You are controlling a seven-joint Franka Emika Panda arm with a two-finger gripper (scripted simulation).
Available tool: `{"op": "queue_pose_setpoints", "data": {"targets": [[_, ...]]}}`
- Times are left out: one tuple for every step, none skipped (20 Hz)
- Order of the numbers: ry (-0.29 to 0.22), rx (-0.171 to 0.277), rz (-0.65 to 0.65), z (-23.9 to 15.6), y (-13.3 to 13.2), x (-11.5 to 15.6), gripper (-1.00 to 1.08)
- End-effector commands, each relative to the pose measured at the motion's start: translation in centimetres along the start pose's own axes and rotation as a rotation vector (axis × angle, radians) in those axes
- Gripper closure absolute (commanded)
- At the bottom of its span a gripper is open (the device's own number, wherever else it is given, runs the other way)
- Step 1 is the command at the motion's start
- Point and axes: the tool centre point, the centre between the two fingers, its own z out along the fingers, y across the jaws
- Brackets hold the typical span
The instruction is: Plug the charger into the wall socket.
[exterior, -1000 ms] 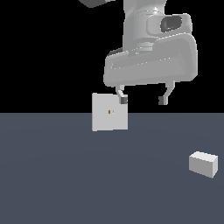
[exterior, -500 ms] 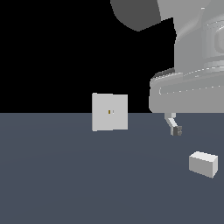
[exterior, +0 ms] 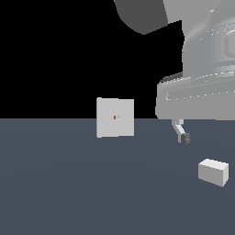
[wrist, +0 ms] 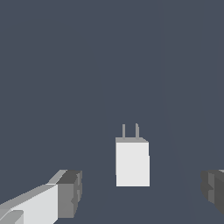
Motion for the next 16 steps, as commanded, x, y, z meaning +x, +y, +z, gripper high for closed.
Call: {"op": "queue_pose_setpoints", "data": {"targets": [[-0.001,-0.001,0.000,0.5,0.0,0.0,-0.92],[-0.001,0.000,0.000,0.8,0.0,-0.1,-0.92],[-0.001,0.000,0.000,1.2,0.0,-0.1,-0.92],[-0.001,0.000,0.000,1.6,0.0,-0.1,-0.92],[-0.001,0.000,-0.001,2.1,0.0,-0.2,-0.92],[-0.001,0.000,-0.001,2.6,0.0,-0.2,-0.92],[-0.001,0.000,-0.001,3.1,0.0,-0.2,-0.92],[-0.001,0.000,-0.001,3.5,0.0,-0.2,-0.92],[-0.001,0.000,-0.002,3.8,0.0,-0.2,-0.92],[-0.001,0.000,-0.002,4.1,0.0,-0.2,-0.92],[-0.001,0.000,-0.002,4.3,0.0,-0.2,-0.92],[-0.001,0.000,-0.002,4.5,0.0,-0.2,-0.92],[-0.001,0.000,-0.002,4.7,0.0,-0.2,-0.92],[-0.001,0.000,-0.002,4.7,0.0,-0.2,-0.92],[-0.001,0.000,-0.002,4.8,0.0,-0.2,-0.92],[-0.001,0.000,-0.002,4.8,0.0,-0.2,1.08]]}}
